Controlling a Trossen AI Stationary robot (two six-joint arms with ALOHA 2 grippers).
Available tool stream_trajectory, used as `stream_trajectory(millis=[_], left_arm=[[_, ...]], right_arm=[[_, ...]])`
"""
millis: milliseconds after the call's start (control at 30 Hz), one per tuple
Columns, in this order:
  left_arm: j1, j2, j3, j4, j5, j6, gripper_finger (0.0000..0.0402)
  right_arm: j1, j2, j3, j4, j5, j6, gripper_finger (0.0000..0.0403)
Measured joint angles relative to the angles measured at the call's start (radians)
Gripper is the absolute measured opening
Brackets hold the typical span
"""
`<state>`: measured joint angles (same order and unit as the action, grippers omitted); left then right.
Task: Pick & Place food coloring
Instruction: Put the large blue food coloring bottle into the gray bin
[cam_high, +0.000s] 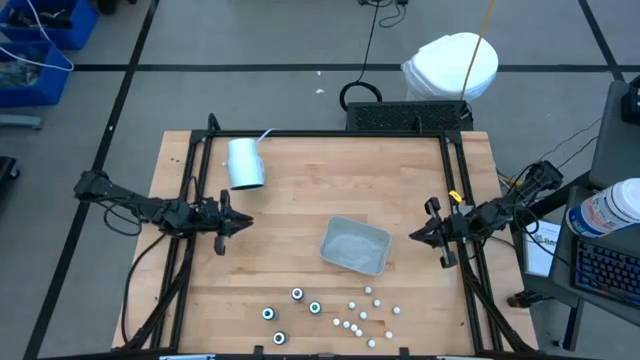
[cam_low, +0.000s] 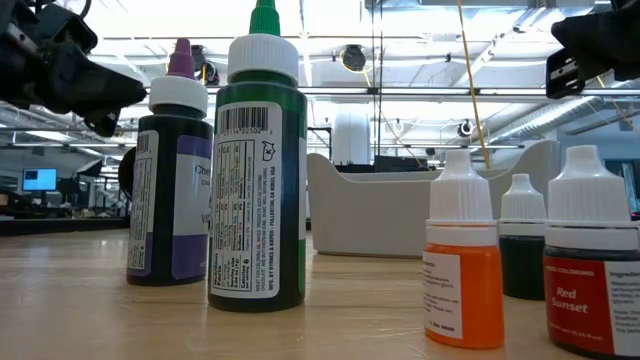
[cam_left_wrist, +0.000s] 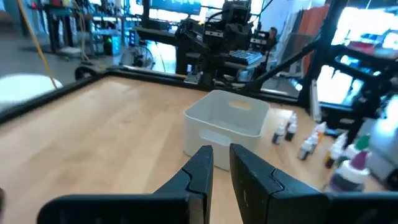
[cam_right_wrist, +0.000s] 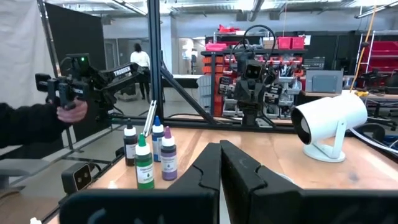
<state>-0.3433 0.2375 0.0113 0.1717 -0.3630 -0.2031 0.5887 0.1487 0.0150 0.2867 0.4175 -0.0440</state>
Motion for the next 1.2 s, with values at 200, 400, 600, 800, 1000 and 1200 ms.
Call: stream_trajectory(millis=[200, 400, 600, 800, 1000, 1200], left_arm=[[0.002, 0.004, 0.034, 0.108, -0.002, 0.087, 0.0063], [-0.075, 0.215, 0.290, -0.095, -0.046, 0.129, 0.0062], [-0.157, 0.587, 0.682, -0.491, -0.119, -0.007, 0.0062], [-0.215, 0.897, 1.006, -0.901, -0.121, -0.226, 0.0062], [-0.294, 1.093, 1.180, -0.988, -0.098, -0.264, 0.0062], [-0.340, 1.169, 1.221, -0.993, -0.094, -0.370, 0.0062]], right_arm=[[0.000, 0.013, 0.000, 0.001, 0.000, -0.002, 0.0000], [0.000, 0.014, 0.000, 0.000, 0.000, -0.002, 0.0000], [0.000, 0.014, 0.000, 0.000, 0.000, -0.002, 0.0000], [0.000, 0.014, 0.000, 0.000, 0.000, -0.002, 0.0000], [0.000, 0.014, 0.000, 0.000, 0.000, -0.001, 0.0000], [0.000, 0.014, 0.000, 0.001, 0.000, 0.031, 0.0000]])
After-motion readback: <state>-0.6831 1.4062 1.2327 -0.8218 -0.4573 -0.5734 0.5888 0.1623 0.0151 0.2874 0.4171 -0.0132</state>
